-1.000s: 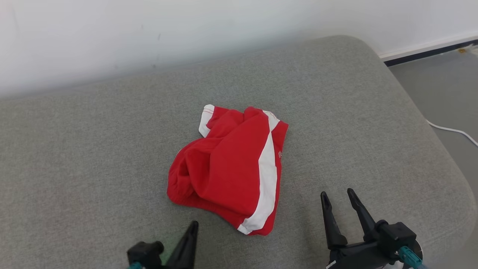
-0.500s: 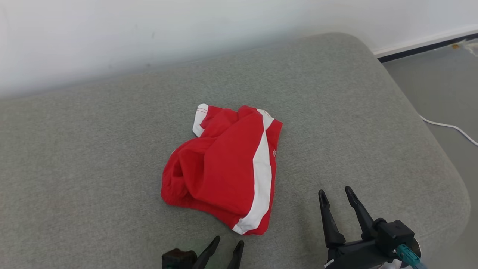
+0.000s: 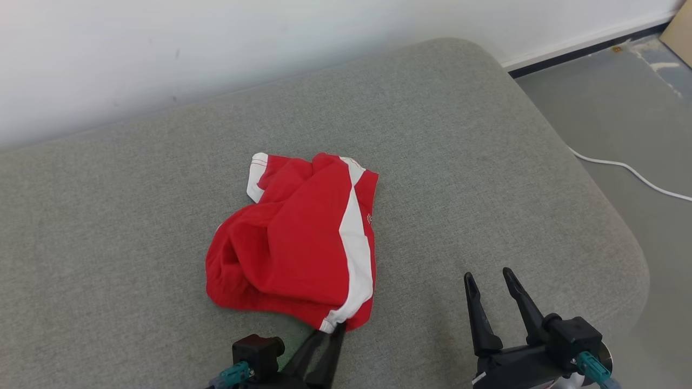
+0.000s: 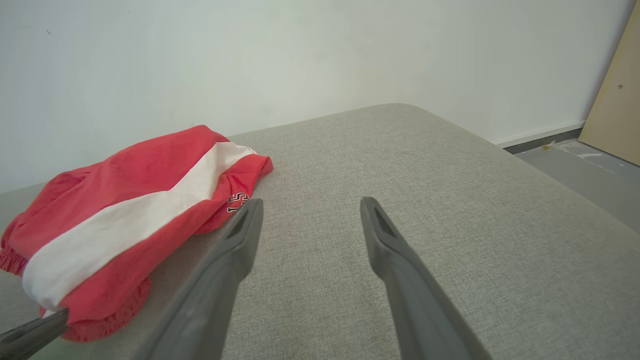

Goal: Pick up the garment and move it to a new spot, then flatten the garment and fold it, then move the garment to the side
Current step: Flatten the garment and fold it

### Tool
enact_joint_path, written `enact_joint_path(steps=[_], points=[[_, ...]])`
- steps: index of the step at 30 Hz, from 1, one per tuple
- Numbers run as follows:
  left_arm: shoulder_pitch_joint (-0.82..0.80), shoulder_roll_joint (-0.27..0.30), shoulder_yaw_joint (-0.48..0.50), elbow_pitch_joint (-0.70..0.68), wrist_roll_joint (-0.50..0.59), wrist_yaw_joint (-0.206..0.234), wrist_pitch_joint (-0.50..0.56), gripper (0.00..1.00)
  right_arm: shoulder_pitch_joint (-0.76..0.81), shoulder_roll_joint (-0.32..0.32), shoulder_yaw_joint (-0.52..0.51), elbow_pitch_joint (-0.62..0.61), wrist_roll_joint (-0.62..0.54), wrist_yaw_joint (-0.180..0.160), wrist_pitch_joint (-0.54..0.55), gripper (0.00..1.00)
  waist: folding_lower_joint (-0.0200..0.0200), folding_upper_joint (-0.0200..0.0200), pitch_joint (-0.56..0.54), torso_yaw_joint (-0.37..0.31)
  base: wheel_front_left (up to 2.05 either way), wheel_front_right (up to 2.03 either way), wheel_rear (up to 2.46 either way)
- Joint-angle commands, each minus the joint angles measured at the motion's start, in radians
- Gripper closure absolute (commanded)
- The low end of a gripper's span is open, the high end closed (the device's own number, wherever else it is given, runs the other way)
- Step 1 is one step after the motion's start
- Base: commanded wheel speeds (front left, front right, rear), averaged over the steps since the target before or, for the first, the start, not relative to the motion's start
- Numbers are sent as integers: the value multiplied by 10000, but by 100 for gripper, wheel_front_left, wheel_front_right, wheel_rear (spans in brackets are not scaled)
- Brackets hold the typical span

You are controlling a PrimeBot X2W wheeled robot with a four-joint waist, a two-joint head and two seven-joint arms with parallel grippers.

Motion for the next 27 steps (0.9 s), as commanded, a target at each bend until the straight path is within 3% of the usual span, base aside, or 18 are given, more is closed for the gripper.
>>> enact_joint_path(steps=[1,8,20,27], points=[[77,13,-11,-37,24,-13,-34,100,35,13,-40,20,-30,35,-5,0,-1,-1,-63,32,0,0,0],[411,228,323,-250,340,-13,-34,100,244,13,-110,-4,25,35,-4,0,-1,-1,-272,516,0,0,0],[1555,2012,1085,-1207,1613,-11,-34,100,563,10,-20,20,169,35,-4,0,-1,-1,-738,2016,0,0,0],[2297,2429,1690,-1440,1811,-11,-34,100,679,10,-66,80,230,35,-4,0,-1,-1,-829,2427,0,0,0]])
